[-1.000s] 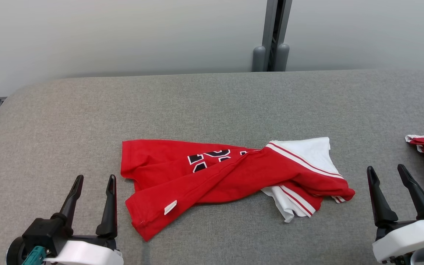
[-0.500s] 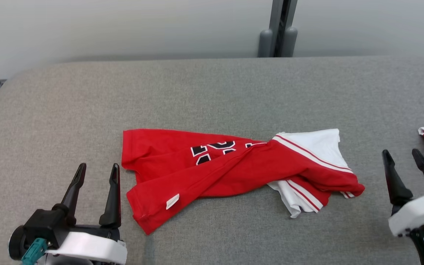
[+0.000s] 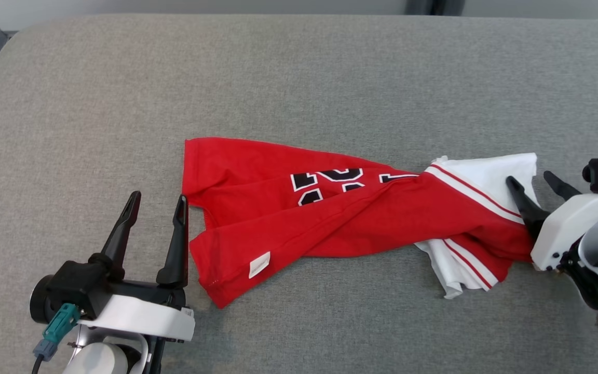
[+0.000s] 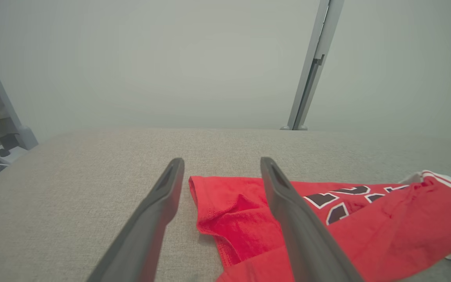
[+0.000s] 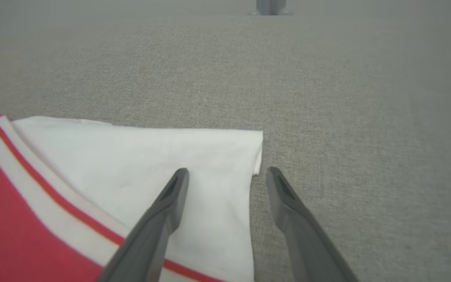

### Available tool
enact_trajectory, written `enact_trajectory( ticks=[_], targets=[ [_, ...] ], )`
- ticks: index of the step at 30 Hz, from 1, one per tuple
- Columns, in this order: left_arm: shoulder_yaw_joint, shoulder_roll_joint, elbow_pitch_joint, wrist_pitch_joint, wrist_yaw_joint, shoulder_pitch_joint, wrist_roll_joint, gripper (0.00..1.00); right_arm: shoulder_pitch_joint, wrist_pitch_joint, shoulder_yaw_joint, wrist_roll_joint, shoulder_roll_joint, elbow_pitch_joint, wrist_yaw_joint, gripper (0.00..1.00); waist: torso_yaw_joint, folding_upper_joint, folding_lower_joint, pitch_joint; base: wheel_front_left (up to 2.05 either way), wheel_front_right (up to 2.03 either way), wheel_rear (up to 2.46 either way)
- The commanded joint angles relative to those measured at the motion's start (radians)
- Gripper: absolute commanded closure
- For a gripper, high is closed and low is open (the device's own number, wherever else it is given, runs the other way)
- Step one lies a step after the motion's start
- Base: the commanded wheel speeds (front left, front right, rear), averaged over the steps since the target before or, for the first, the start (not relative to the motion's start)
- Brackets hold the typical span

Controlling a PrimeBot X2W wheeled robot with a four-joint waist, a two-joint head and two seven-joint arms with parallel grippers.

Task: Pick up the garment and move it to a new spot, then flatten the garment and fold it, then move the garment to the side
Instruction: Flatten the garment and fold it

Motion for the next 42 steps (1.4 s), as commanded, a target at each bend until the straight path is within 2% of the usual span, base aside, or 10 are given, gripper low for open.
enact_trajectory(
  ticks=[1,7,8,10,21,29,39,40,41,42],
  targets=[
    [0.003,0.002,0.003,-0.008,-0.006,-0.019,0.006,0.00,-0.017,0.000,0.005,0.012,-0.012,0.013,0.000,0.00,0.014,0.0000,0.0000,0.014,0.00,0.00,0.00],
    [-0.004,-0.013,0.036,-0.019,-0.020,-0.044,0.005,0.00,-0.100,0.059,0.096,0.078,-0.034,0.133,0.000,0.08,0.027,0.0000,0.0000,0.020,0.00,0.00,0.00],
    [-0.004,-0.015,0.041,-0.021,-0.023,-0.047,0.005,0.00,-0.108,0.067,0.113,0.091,-0.038,0.140,0.000,0.56,0.028,0.0000,0.0000,0.019,0.00,0.00,0.00],
    [-0.004,-0.018,0.048,-0.025,-0.025,-0.052,0.003,0.00,-0.125,0.074,0.141,0.124,-0.050,0.141,0.000,1.00,0.029,0.0000,0.0000,0.017,0.00,0.00,0.00],
    [0.011,-0.019,0.065,-0.036,-0.027,-0.041,-0.001,0.00,-0.190,-0.100,0.255,0.113,-0.131,-0.030,-0.001,1.00,-0.004,0.0000,0.0000,-0.006,0.00,0.00,0.00],
    [0.022,-0.011,0.053,-0.040,-0.015,-0.016,-0.007,0.00,0.021,-0.124,0.320,-0.050,-0.180,-0.324,-0.001,1.00,-0.040,0.0000,0.0000,-0.020,0.00,0.00,0.00],
    [0.029,-0.001,0.042,-0.032,-0.009,-0.008,-0.017,0.00,0.317,-0.072,0.248,-0.110,-0.087,-0.461,-0.001,1.00,-0.071,0.0000,0.0000,-0.031,0.00,0.00,0.00],
    [0.027,0.001,0.042,-0.029,-0.010,-0.008,-0.017,0.00,0.341,-0.069,0.228,-0.117,-0.059,-0.453,0.000,0.57,-0.073,0.0000,0.0000,-0.036,0.00,0.00,0.00],
    [0.026,0.002,0.043,-0.028,-0.011,-0.008,-0.016,0.00,0.351,-0.077,0.218,-0.118,-0.042,-0.454,0.000,0.00,-0.073,0.0000,0.0000,-0.039,0.00,0.00,0.00],
    [0.024,0.003,0.044,-0.029,-0.010,-0.008,-0.015,0.00,0.361,-0.081,0.210,-0.118,-0.029,-0.455,0.000,0.00,-0.074,0.0000,0.0000,-0.044,0.00,0.00,0.00]
  ],
)
